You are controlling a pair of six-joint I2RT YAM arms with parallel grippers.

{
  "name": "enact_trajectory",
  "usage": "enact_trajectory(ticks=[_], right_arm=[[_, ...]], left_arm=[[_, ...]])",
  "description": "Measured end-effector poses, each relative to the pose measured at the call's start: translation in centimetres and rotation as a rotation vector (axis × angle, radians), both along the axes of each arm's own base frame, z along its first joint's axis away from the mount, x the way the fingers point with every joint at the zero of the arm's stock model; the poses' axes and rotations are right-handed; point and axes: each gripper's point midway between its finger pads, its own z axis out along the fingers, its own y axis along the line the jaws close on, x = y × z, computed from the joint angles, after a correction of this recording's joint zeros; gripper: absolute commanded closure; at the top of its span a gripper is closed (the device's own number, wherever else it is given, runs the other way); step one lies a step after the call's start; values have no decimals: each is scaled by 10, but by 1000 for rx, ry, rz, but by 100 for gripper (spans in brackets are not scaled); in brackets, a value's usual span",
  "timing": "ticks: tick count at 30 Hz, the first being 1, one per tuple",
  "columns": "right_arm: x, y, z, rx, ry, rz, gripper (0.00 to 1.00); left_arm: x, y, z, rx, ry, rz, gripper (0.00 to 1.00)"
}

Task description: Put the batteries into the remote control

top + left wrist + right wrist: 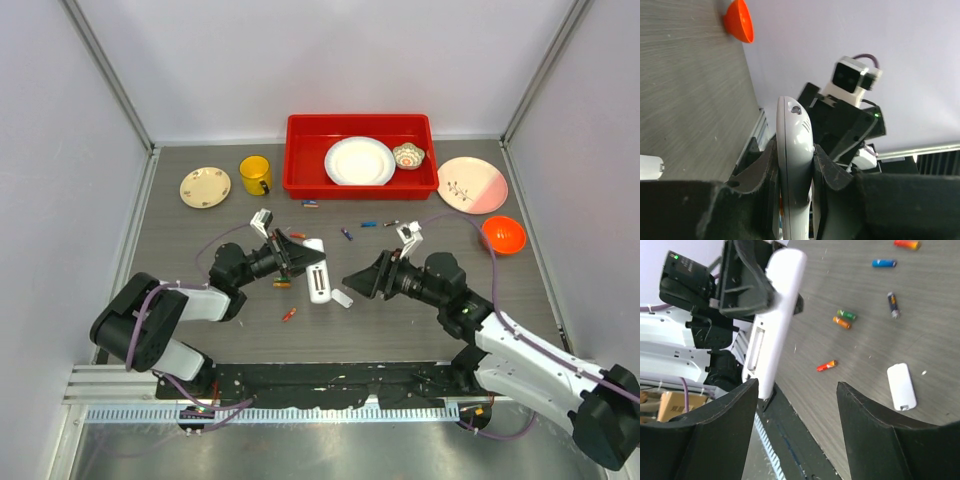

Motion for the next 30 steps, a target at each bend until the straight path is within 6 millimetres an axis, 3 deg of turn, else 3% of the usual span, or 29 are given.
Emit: enact_trajectory(ticks=[6, 16, 22, 25, 30], right_arm=[[-11, 14, -21, 71, 121, 76, 25], [-13, 31, -3, 257, 178, 135, 25], [-19, 41, -6, 267, 199, 176, 28], [-23, 47, -6, 259, 204, 200, 36], [-25, 52, -4, 255, 200, 223, 60]], left_arm=[[-11, -1, 9, -32, -12, -57, 100], [-13, -3, 12, -33, -43, -63, 100], [-18, -10, 11, -27, -63, -69, 100], [-21, -15, 9, -22, -64, -78, 99], [-22, -19, 8, -19, -63, -87, 98]])
